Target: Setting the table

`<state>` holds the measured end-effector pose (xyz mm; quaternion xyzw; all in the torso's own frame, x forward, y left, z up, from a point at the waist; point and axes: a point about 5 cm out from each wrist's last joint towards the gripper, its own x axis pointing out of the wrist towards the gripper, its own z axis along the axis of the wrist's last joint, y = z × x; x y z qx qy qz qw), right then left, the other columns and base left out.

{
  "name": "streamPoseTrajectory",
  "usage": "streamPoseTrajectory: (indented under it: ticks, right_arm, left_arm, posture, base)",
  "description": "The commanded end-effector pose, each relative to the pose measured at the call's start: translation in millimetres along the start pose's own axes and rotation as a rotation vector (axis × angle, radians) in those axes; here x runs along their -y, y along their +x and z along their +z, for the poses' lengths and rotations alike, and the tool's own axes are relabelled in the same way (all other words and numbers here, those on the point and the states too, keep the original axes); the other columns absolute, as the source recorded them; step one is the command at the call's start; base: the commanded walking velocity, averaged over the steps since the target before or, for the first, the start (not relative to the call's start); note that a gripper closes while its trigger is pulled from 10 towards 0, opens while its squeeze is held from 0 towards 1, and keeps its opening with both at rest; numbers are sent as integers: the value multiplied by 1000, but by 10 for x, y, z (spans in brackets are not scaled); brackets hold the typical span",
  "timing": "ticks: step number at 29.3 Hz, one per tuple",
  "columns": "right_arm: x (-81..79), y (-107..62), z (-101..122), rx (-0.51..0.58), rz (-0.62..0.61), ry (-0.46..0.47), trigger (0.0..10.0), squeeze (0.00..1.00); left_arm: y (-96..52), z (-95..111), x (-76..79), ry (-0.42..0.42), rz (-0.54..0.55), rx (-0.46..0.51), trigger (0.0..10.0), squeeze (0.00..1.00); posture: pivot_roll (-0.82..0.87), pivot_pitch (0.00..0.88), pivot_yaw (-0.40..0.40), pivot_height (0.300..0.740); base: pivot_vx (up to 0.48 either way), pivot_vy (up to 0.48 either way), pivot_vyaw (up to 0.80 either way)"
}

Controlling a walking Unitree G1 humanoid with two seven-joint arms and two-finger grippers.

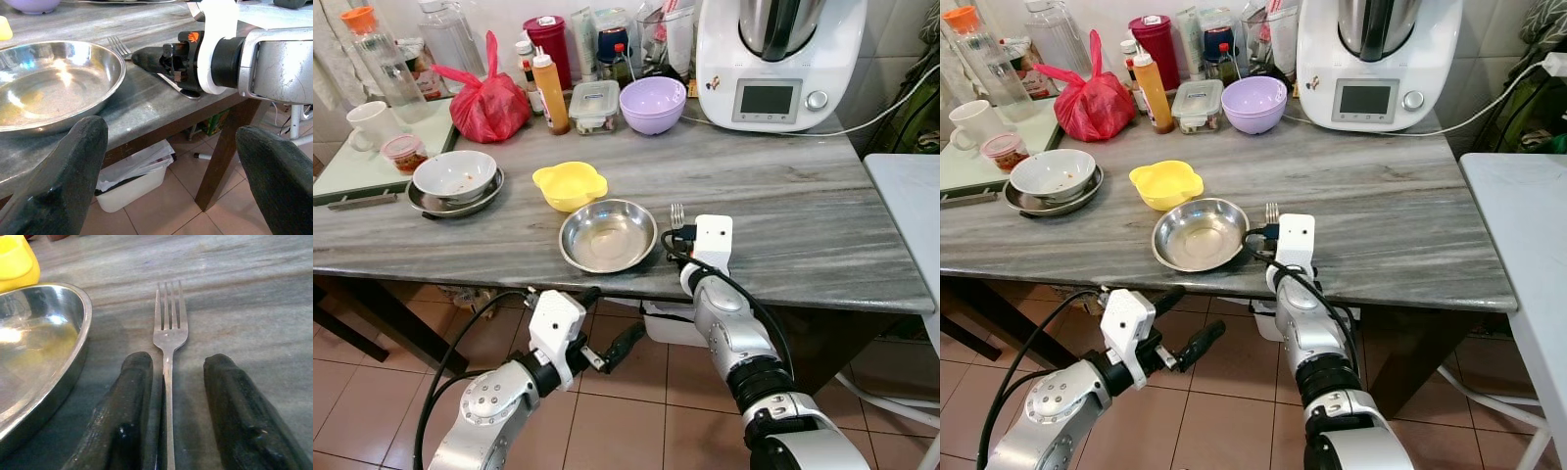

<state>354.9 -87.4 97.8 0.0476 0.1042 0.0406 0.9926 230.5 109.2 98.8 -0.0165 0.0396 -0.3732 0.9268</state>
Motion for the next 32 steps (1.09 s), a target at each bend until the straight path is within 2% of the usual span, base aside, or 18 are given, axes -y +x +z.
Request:
streamPoseTrajectory:
  ticks: [1, 4, 6, 9, 13, 16, 21, 24, 26, 28, 32]
  right_arm:
    - [-63, 10, 6, -3, 23, 13, 10000, 1000]
    - [-78, 10, 145, 69, 48, 35, 10000, 1000]
    - [-76, 9, 166, 80, 51, 31, 10000, 1000]
    - [-101, 6, 256, 102, 97, 90, 10000, 1000]
    - [-91, -9, 346, 152, 110, 67, 10000, 1000]
    - [-3, -31, 493, 223, 78, 35, 10000, 1000]
    - [164, -100, 711, 333, 41, -90, 10000, 1000]
    - [237, -126, 723, 345, 15, -141, 10000, 1000]
    - [363, -178, 702, 357, -34, -235, 10000, 1000]
    - [469, -218, 623, 338, -40, -234, 10000, 1000]
    - [679, -335, 536, 323, -107, -305, 10000, 1000]
  left_arm:
    - [-20, 7, -5, 11, 0, -9, 10000, 0]
    - [-22, 7, -17, 17, 6, -10, 10000, 0]
    - [-23, 8, -19, 17, 7, -10, 10000, 0]
    - [-33, 4, -27, 17, 11, -9, 10000, 0]
    - [-35, 4, -29, 16, 13, -8, 10000, 0]
    - [-29, 9, -36, 15, 18, -3, 10000, 0]
    - [-14, 19, -44, 19, 29, 4, 10000, 0]
    - [-8, 27, -52, 21, 38, 11, 10000, 0]
    - [21, 65, -100, 23, 71, 30, 10000, 0]
    - [56, 108, -156, 19, 101, 50, 10000, 0]
    - [81, 151, -177, 4, 151, 95, 10000, 0]
  posture:
    - [-64, 75, 119, 740]
    - [-63, 74, 119, 740]
    - [-63, 74, 119, 740]
    - [-67, 69, 116, 740]
    - [-69, 66, 115, 740]
    - [-72, 65, 114, 740]
    - [-80, 56, 110, 740]
    - [-80, 56, 110, 740]
    - [-82, 52, 108, 740]
    - [-88, 49, 104, 740]
    - [-99, 38, 99, 740]
  base:
    - [0, 0, 0]
    - [0, 0, 0]
    - [0, 0, 0]
    - [0, 0, 0]
    - [0, 0, 0]
    - [0, 0, 0]
    - [0, 0, 0]
    - [0, 0, 0]
    - [0, 0, 0]
    - [0, 0, 0]
    - [0, 0, 0]
